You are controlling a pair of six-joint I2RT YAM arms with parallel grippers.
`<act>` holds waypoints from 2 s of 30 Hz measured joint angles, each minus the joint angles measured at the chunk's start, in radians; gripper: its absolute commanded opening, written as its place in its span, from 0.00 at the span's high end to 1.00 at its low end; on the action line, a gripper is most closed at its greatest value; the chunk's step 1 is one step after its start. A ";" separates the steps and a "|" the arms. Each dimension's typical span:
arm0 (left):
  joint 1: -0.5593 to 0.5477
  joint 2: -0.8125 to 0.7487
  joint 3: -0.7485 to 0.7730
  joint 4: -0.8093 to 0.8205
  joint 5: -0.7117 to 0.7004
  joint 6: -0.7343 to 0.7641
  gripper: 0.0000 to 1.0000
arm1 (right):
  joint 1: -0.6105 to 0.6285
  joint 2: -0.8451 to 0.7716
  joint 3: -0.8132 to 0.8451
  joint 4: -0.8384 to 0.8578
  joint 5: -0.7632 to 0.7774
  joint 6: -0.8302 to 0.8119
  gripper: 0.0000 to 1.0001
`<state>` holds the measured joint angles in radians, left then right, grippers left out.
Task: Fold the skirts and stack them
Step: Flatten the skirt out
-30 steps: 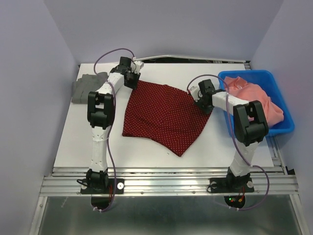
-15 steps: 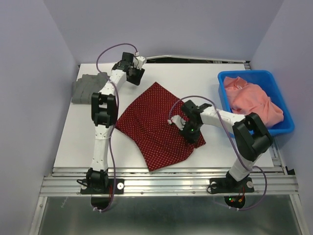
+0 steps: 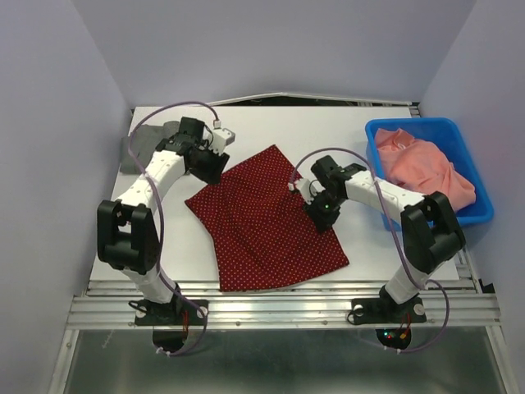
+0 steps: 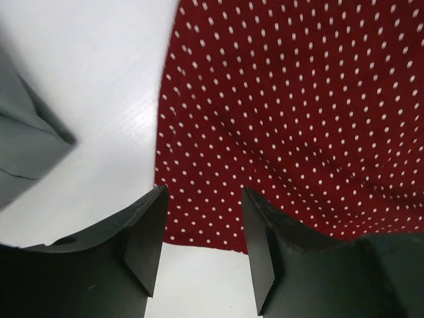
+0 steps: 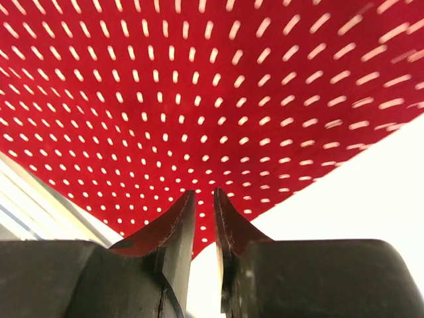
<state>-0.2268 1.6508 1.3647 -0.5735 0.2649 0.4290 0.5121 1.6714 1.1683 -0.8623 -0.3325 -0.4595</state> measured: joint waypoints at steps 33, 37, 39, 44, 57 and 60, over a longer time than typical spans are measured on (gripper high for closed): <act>-0.149 0.510 0.378 -0.005 0.043 -0.015 0.41 | -0.012 0.095 0.206 -0.101 0.050 -0.009 0.59; -0.110 0.476 0.397 -0.034 0.101 0.011 0.37 | -0.165 0.156 0.493 -0.059 0.036 -0.021 0.57; -0.080 0.449 0.409 -0.046 0.126 0.019 0.37 | -0.218 0.194 0.586 -0.026 0.045 -0.032 0.55; -0.003 0.426 0.457 -0.057 0.155 0.037 0.34 | -0.249 0.362 0.767 0.061 0.060 -0.075 0.47; 0.058 0.427 0.326 -0.056 0.187 0.080 0.32 | -0.253 0.669 0.802 0.274 0.061 -0.208 0.33; 0.058 0.428 0.296 -0.050 0.179 0.082 0.32 | -0.256 0.689 0.801 0.300 0.060 -0.250 0.39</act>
<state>-0.1684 2.0785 1.6608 -0.6231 0.4435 0.5114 0.2558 2.3608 1.9694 -0.5621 -0.2729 -0.7094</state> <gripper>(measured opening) 0.681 0.667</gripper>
